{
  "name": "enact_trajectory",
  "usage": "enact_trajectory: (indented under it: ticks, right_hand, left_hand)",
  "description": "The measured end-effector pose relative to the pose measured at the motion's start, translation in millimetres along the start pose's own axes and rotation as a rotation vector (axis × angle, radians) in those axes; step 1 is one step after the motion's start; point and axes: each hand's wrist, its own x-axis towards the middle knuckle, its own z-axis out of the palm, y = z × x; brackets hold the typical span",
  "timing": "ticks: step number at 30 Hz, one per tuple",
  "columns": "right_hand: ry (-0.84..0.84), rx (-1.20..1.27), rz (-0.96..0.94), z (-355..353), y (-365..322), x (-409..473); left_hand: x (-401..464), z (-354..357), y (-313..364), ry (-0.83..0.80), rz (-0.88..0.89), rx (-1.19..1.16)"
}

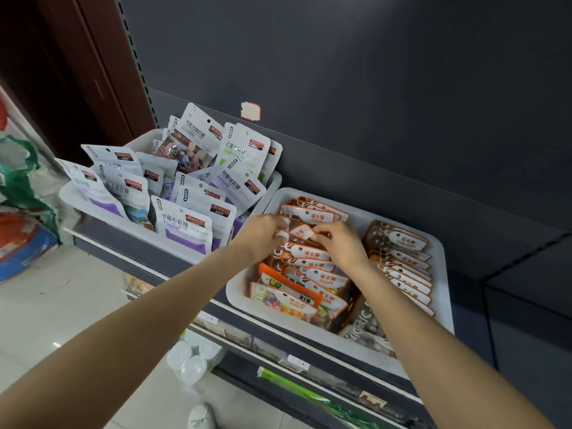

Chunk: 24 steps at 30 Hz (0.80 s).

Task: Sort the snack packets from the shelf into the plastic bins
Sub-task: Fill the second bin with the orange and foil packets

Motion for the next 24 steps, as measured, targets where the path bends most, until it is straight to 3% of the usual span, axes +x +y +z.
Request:
enact_trajectory:
  ticks: [6,12,16,20,24]
  right_hand:
    - [-0.009,-0.217,-0.027,-2,-24,8]
    - [0.075,0.214,0.082,-5,-3,-7]
    - [-0.105,0.113,0.194,-8,24,-16]
    - [-0.040,0.205,0.222,-19,17,-7]
    - [0.015,0.031,0.150,-10,3,-1]
  left_hand:
    - [1,0,3,0.013,0.005,-0.239]
    - [0,-4,-5,-0.013,0.017,-0.059]
    - [7,-1,1,-0.121,0.050,0.027]
    - [13,6,6,-0.139,0.130,0.094]
    - [16,7,6,-0.120,0.172,0.130]
